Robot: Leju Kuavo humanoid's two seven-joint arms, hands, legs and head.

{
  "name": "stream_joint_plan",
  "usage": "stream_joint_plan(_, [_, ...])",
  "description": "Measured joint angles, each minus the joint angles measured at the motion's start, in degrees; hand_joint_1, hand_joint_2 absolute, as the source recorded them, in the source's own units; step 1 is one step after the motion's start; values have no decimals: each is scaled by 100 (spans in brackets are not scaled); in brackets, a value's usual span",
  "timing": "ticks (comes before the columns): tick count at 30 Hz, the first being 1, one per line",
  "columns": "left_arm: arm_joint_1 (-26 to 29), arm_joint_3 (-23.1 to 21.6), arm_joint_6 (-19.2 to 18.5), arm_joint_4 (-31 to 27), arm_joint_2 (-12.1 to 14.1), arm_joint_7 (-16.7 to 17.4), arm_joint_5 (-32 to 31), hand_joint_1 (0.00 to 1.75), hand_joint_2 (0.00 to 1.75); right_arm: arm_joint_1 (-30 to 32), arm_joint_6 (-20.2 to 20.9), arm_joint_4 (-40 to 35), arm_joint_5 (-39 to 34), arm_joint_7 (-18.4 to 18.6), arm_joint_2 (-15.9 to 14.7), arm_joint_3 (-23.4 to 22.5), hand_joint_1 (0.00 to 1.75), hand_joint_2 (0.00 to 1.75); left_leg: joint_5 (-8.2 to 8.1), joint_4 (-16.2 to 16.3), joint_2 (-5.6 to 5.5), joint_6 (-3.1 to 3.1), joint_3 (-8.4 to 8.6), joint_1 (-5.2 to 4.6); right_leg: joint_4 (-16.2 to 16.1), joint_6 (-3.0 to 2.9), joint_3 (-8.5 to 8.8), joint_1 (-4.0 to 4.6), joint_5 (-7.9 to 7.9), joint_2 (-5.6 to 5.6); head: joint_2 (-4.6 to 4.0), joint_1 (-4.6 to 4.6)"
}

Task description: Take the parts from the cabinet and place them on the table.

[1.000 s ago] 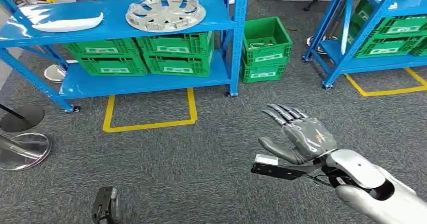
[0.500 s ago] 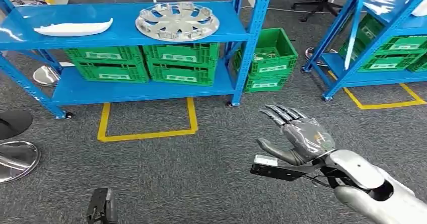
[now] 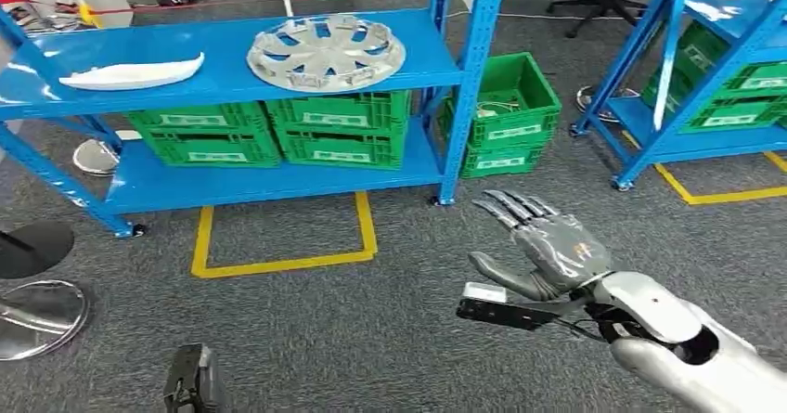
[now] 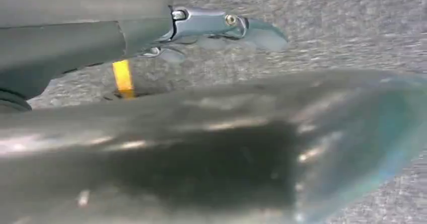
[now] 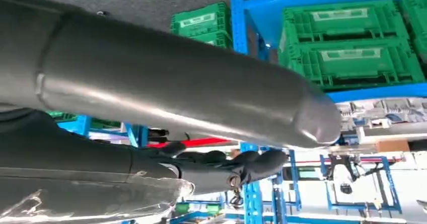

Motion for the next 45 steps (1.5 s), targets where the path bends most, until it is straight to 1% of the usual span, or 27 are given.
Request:
stream_joint_plan(2, [40,0,24,0,4,2,-17,0,0,36,-6,0,2,2,0,0,0,0,-221,655,3,-65,-503,44,4,60,39,-30,-74,6,0,-7])
stream_joint_plan(3, [56,0,24,2,7,2,-20,0,0,70,-13,2,2,-7,0,0,0,0,-68,609,4,-100,-576,68,5,85,88,-47,-118,15,0,-4])
stream_joint_plan(6, [51,0,28,2,24,7,-81,0,0,123,-39,0,4,-33,0,-26,0,0,950,-666,11,-221,-138,150,42,171,280,-110,-286,20,0,-6])
stream_joint_plan(7, [52,0,35,2,22,13,-102,0,0,134,-46,0,4,-37,-2,-46,0,0,1065,-962,5,-270,-27,183,55,219,243,-98,-351,17,0,-18])
stream_joint_plan(8, [24,0,35,0,0,20,-120,0,0,157,-63,-4,7,-41,-7,-63,0,0,682,-1097,15,-199,3,155,131,249,280,-86,-397,37,0,-54])
stream_joint_plan(9, [23,-2,33,0,-4,46,-136,0,0,188,-85,-15,19,-48,-13,-98,0,0,834,-1030,22,-68,0,162,131,268,234,-65,-448,34,2,-73])
stream_joint_plan(10, [33,-2,33,2,0,59,-144,0,0,235,-98,-18,20,-57,-13,-125,0,0,803,-1011,18,-2,15,160,116,275,236,-60,-493,31,0,-20])
stream_joint_plan(11, [29,0,33,2,-2,70,-157,0,0,255,-111,-26,26,-63,-22,-157,0,0,773,-999,19,39,18,159,114,273,261,-65,-538,31,0,-7])
stream_joint_plan(13, [1,-2,22,0,-7,81,-201,0,0,314,-125,-61,33,-68,-46,-234,0,0,735,-1005,24,116,81,181,337,354,211,-76,-680,-32,0,26])
stream_joint_plan(16, [-7,-4,-13,0,-7,111,-223,0,0,392,-111,-79,33,-81,-55,-306,0,0,667,-1004,30,167,128,178,1742,453,-668,-108,-1199,-69,0,50])
stream_joint_plan(17, [1,-4,-20,0,-7,122,-225,0,0,448,-105,-79,33,-81,-55,-313,0,0,630,-1004,30,171,155,178,2031,455,-898,-113,-1206,-70,0,52])
stream_joint_plan(18, [8,-4,-20,0,-7,122,-234,0,0,499,-98,-79,33,-81,-55,-324,0,0,602,-1004,29,173,196,176,2047,446,-1003,-115,-1072,-69,0,55])
stream_joint_plan(19, [13,-7,-15,2,-7,122,-258,0,0,526,-96,-79,33,-81,-57,-337,0,0,558,-1004,26,172,256,173,1810,429,-968,-114,-796,-69,0,52])
stream_joint_plan(21, [5,-7,-15,0,-11,122,-278,0,0,537,-96,-81,33,-92,-57,-383,0,0,460,-1012,25,157,418,172,746,373,-578,-107,-79,-74,0,55])
stream_joint_plan(22, [1,-7,-29,2,-18,122,-284,0,0,542,-90,-90,31,-94,-57,-409,0,0,426,-1029,26,136,447,168,331,344,-431,-102,125,-110,0,52])
stream_joint_plan(26, [-18,-9,-44,0,-24,133,-315,0,0,569,-22,-122,28,-98,-57,-439,0,0,353,-1073,25,14,498,161,246,288,-348,-45,-23,-81,0,50])
stream_joint_plan(28, [-32,-9,-26,-2,-20,144,-323,0,0,582,-15,-160,28,-98,-57,-477,0,0,290,-971,36,-57,534,154,148,242,-211,-96,-26,-61,0,42])
stream_joint_plan(30, [-49,-7,-26,-2,-17,144,-323,0,0,590,-9,-168,28,-105,-57,-479,0,0,-18,-238,37,-75,132,143,137,173,-126,-102,-95,-65,0,15])
stream_joint_plan(32, [-13,-9,-24,-2,-18,144,-325,0,0,625,-4,-168,35,-109,-57,-476,0,0,-294,706,37,-78,-489,141,136,153,-42,-95,-195,-58,0,13])
stream_joint_plan(34, [30,-9,-7,0,-7,144,-326,0,0,666,-7,-168,35,-114,-57,-476,0,0,23,677,37,-67,-655,139,135,154,87,-94,-298,-31,0,13])
stream_joint_plan(37, [35,-7,-9,0,15,133,-326,0,0,702,-13,-168,33,-136,-57,-477,0,0,1053,-717,39,-10,-174,134,118,207,360,-99,-535,-18,0,11])
stream_joint_plan(38, [20,-7,-24,0,13,127,-326,0,0,692,-11,-166,33,-151,-57,-476,0,0,867,-891,39,-1,-27,113,129,255,383,-49,-646,-10,0,3])
stream_joint_plan(40, [13,-7,-26,0,-2,118,-328,0,0,686,-11,-177,37,-151,-57,-483,0,0,655,-1025,32,62,33,104,6,292,474,-67,-776,13,0,16])
stream_joint_plan(41, [15,-7,-26,0,-4,120,-326,0,0,693,-11,-179,37,-149,-57,-487,0,0,612,-1063,25,112,51,112,75,340,575,-68,-646,14,0,0])
stream_joint_plan(42, [12,-7,-26,-2,-7,120,-326,0,0,682,-7,-188,53,-144,-59,-492,0,0,589,-1038,16,158,162,153,66,350,621,-67,-698,22,2,26])
stream_joint_plan(44, [22,0,-20,-2,-2,120,-328,0,0,656,-7,-216,52,-136,-59,-509,0,0,508,-1075,14,211,354,158,607,441,335,-91,-626,-58,-2,81])
stream_joint_plan(45, [17,0,-20,-2,0,120,-328,0,0,640,-4,-219,50,-133,-59,-511,0,0,444,-1093,15,233,428,164,1116,478,-17,-107,-591,-62,0,87])
